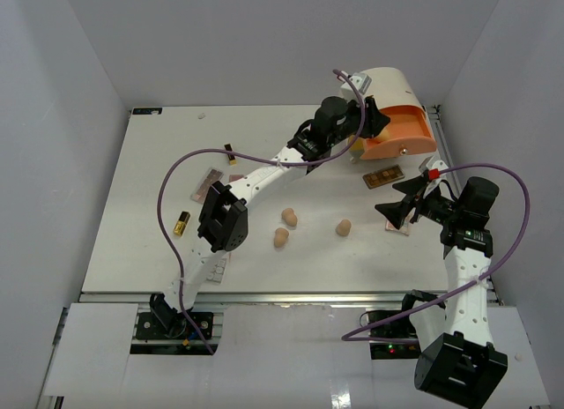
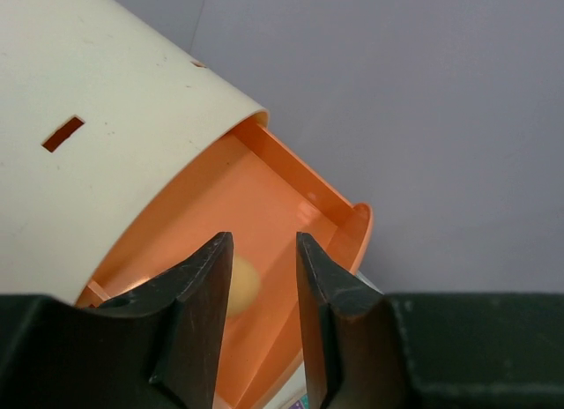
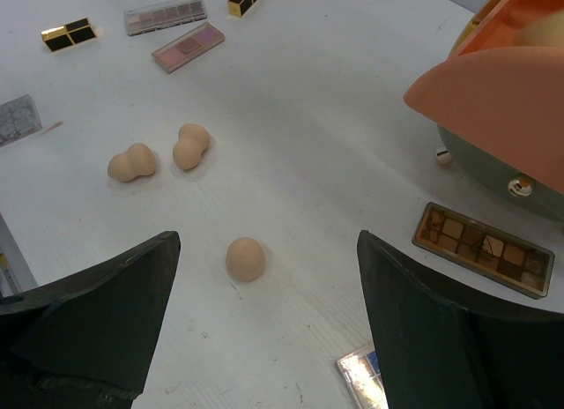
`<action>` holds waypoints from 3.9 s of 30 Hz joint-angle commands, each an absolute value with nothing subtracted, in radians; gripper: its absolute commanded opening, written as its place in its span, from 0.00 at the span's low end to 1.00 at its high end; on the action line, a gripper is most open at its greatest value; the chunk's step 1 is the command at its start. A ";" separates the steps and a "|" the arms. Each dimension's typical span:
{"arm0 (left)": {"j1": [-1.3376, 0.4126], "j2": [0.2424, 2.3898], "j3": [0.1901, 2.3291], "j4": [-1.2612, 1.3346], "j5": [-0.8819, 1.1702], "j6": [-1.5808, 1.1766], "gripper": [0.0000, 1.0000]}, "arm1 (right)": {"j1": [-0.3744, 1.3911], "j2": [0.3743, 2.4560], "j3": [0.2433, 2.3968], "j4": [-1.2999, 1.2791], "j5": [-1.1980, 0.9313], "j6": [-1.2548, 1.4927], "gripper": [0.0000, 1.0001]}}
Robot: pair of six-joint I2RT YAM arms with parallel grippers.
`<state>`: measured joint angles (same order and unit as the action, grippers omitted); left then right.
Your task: Organize the makeup
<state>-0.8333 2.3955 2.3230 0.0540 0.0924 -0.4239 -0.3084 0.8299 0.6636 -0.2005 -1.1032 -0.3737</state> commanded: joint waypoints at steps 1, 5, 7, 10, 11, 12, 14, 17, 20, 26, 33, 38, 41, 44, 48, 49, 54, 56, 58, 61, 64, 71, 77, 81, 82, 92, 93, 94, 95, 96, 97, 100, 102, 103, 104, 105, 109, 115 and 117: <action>-0.836 2.350 2.364 0.069 0.072 -0.414 0.53 | -0.316 0.816 0.667 -0.169 -1.118 -0.371 0.88; -0.837 2.329 2.361 0.056 0.082 -0.406 0.58 | -0.320 0.816 0.665 -0.170 -1.128 -0.376 0.88; -0.836 2.297 2.347 0.047 0.096 -0.398 0.59 | -0.321 0.818 0.660 -0.171 -1.159 -0.387 0.88; -0.837 2.213 2.286 0.038 0.122 -0.364 0.62 | -0.321 0.822 0.649 -0.182 -1.244 -0.430 0.89; -0.836 2.173 2.251 0.031 0.131 -0.349 0.64 | -0.321 0.821 0.647 -0.194 -1.271 -0.461 0.90; -0.834 2.110 2.215 0.026 0.141 -0.335 0.66 | -0.319 0.821 0.649 -0.233 -1.290 -0.501 0.90; -0.832 2.028 2.100 0.032 0.154 -0.297 0.73 | -0.307 0.822 0.656 -0.283 -1.302 -0.595 0.91; -0.816 1.813 1.850 0.049 0.188 -0.238 0.88 | -0.239 0.834 0.679 -0.396 -1.247 -0.729 0.93; -0.768 1.585 1.580 0.051 0.224 -0.217 0.95 | -0.093 0.875 0.725 -0.451 -1.038 -0.761 0.93; -0.630 1.250 1.215 -0.064 0.203 -0.186 0.98 | 0.320 1.046 0.789 -0.427 -0.457 -0.633 0.94; -0.594 0.974 0.860 -0.122 0.102 -0.124 0.98 | 0.398 1.199 0.810 -0.397 -0.316 -0.615 0.98; -0.594 0.900 0.770 -0.131 0.062 -0.104 0.98 | 0.412 1.283 0.832 -0.404 -0.268 -0.612 0.88; -0.594 0.872 0.757 -0.122 0.065 -0.107 0.98 | 0.415 1.320 0.842 -0.394 -0.245 -0.605 0.85; -0.594 0.873 0.755 -0.123 0.066 -0.106 0.98 | 0.416 1.355 0.849 -0.388 -0.245 -0.601 0.78; -0.594 0.875 0.756 -0.126 0.069 -0.107 0.98 | 0.416 1.394 0.856 -0.388 -0.244 -0.598 0.65; -0.594 0.874 0.756 -0.126 0.066 -0.107 0.98 | 0.416 1.400 0.856 -0.388 -0.251 -0.599 0.61; -0.594 0.879 0.755 -0.125 0.062 -0.108 0.98 | 0.416 1.411 0.855 -0.390 -0.279 -0.607 0.33; -0.594 0.882 0.755 -0.126 0.063 -0.109 0.98 | 0.416 1.410 0.855 -0.389 -0.285 -0.609 0.22; -0.594 0.885 0.755 -0.127 0.064 -0.109 0.98 | 0.416 1.404 0.853 -0.387 -0.294 -0.610 0.14; -0.594 0.888 0.753 -0.127 0.071 -0.109 0.98 | 0.414 1.380 0.858 -0.389 -0.321 -0.616 0.08; -0.594 0.891 0.755 -0.127 0.087 -0.110 0.98 | 0.394 1.332 0.896 -0.415 -0.381 -0.630 0.08; -0.594 0.896 0.755 -0.127 0.102 -0.109 0.98 | 0.302 1.203 1.113 -0.486 -0.496 -0.634 0.08; -0.594 0.898 0.756 -0.129 0.110 -0.110 0.98 | 0.149 1.158 1.255 -0.392 -0.481 -0.509 0.08; -0.594 0.899 0.756 -0.128 0.117 -0.112 0.98 | 0.096 1.153 1.258 -0.252 -0.331 -0.404 0.08; -0.594 0.899 0.756 -0.127 0.120 -0.112 0.98 | 0.087 1.160 1.259 -0.228 -0.290 -0.383 0.08; -0.594 0.903 0.756 -0.127 0.135 -0.115 0.98 | 0.048 1.250 1.238 -0.110 -0.031 -0.287 0.10; -0.594 0.904 0.756 -0.127 0.136 -0.115 0.98 | 0.047 1.259 1.239 -0.104 -0.020 -0.287 0.12; -0.594 0.904 0.756 -0.127 0.137 -0.115 0.98 | 0.046 1.266 1.240 -0.097 -0.010 -0.287 0.15; -0.594 0.904 0.756 -0.127 0.138 -0.115 0.98 | 0.044 1.279 1.241 -0.093 -0.008 -0.287 0.18; -0.594 0.905 0.756 -0.127 0.139 -0.115 0.98 | 0.043 1.287 1.242 -0.090 -0.011 -0.287 0.24; -0.594 0.905 0.756 -0.127 0.141 -0.116 0.98 | 0.042 1.294 1.243 -0.089 -0.020 -0.288 0.32; -0.594 0.908 0.755 -0.127 0.146 -0.117 0.98 | 0.040 1.304 1.243 -0.089 -0.048 -0.290 0.52; -0.594 0.914 0.756 -0.127 0.156 -0.118 0.98 | 0.038 1.302 1.244 -0.089 -0.056 -0.289 0.57; -0.594 0.916 0.756 -0.127 0.159 -0.118 0.98 | 0.038 1.300 1.246 -0.089 -0.063 -0.287 0.59; -0.594 0.919 0.756 -0.127 0.163 -0.118 0.98 | 0.037 1.298 1.247 -0.089 -0.069 -0.285 0.61; -0.594 0.923 0.758 -0.127 0.164 -0.118 0.98 | 0.035 1.294 1.247 -0.089 -0.074 -0.284 0.64; -0.594 0.929 0.761 -0.130 0.177 -0.120 0.98 | 0.031 1.256 1.248 -0.104 -0.140 -0.277 0.74; -0.594 0.937 0.762 -0.132 0.209 -0.121 0.98 | 0.028 1.121 1.175 -0.233 -0.591 -0.370 0.97; -0.594 0.954 0.766 -0.133 0.236 -0.128 0.98 | 0.028 1.060 1.101 -0.281 -0.758 -0.399 0.93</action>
